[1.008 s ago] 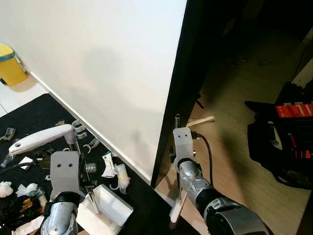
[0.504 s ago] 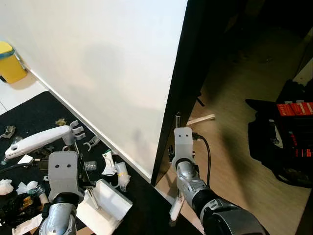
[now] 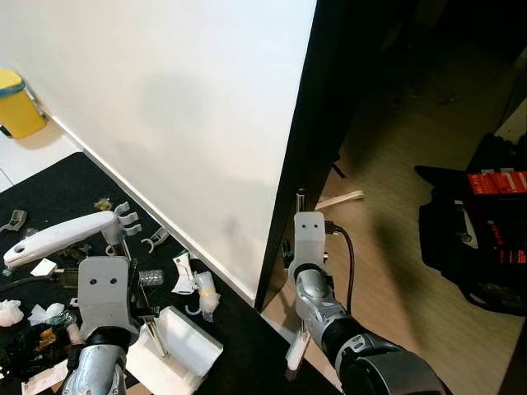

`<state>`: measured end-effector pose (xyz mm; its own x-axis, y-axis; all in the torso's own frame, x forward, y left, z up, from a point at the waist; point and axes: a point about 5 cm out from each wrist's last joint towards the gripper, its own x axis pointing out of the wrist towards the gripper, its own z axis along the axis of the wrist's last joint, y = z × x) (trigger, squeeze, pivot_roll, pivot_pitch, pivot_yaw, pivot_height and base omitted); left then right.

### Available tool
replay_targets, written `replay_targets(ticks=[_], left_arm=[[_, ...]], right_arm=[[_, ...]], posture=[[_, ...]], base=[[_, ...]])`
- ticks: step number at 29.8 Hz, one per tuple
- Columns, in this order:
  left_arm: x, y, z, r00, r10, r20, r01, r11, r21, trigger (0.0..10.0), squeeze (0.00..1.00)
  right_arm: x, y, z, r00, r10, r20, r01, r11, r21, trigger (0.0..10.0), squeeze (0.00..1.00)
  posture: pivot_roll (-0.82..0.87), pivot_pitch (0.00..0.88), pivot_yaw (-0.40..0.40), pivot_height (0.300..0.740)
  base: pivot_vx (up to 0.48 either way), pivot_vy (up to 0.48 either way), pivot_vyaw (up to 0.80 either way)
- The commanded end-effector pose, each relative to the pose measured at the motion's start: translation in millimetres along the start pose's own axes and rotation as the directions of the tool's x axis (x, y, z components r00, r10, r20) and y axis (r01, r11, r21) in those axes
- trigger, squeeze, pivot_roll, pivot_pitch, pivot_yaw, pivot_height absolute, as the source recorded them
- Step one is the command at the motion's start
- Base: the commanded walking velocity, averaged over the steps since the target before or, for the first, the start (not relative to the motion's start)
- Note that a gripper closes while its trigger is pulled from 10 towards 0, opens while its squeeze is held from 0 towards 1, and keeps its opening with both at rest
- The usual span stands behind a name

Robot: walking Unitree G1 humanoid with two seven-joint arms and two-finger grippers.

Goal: Sweep floor

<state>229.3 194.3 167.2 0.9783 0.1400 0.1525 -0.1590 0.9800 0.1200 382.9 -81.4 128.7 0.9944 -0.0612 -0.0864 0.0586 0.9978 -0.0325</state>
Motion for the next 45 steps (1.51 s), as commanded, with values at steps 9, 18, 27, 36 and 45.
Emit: replay_targets(ticks=[9, 18, 27, 36, 45], left_arm=[[-7.3, 6.1, 6.9, 0.999, 0.039, 0.019, -0.039, 0.999, 0.014, 10.0, 0.0], [-9.2, 7.0, 7.4, 0.999, 0.042, 0.014, -0.042, 0.999, 0.015, 10.0, 0.0], [-10.1, 7.0, 7.8, 0.999, 0.045, 0.012, -0.045, 0.999, 0.014, 10.0, 0.0], [-9.0, 6.7, 7.7, 0.999, 0.046, 0.012, -0.046, 0.999, 0.015, 10.0, 0.0], [-8.3, 6.6, 7.4, 0.999, 0.045, 0.012, -0.045, 0.999, 0.016, 10.0, 0.0]], right_arm=[[-1.8, 2.5, -2.1, 1.0, -0.01, 0.007, 0.01, 1.0, -0.03, 10.0, 0.0], [-1.6, 0.1, -1.6, 0.998, -0.058, 0.012, 0.058, 0.997, -0.057, 10.0, 0.0], [-0.6, 0.4, 0.8, 0.998, -0.055, 0.011, 0.056, 0.997, -0.052, 9.4, 0.0], [-0.4, 0.2, 1.8, 0.998, -0.06, 0.019, 0.061, 0.997, -0.048, 0.0, 0.0], [-0.5, 0.3, 1.8, 0.998, -0.059, 0.019, 0.06, 0.997, -0.045, 0.0, 0.0]], posture=[[0.38, 0.415, -0.025, 0.74], [0.38, 0.417, -0.023, 0.74], [0.39, 0.417, -0.023, 0.74], [0.39, 0.407, -0.023, 0.74], [0.39, 0.404, -0.023, 0.74]], base=[[0.0, 0.0, 0.0], [0.0, 0.0, 0.0], [0.0, 0.0, 0.0], [0.0, 0.0, 0.0], [0.0, 0.0, 0.0]])
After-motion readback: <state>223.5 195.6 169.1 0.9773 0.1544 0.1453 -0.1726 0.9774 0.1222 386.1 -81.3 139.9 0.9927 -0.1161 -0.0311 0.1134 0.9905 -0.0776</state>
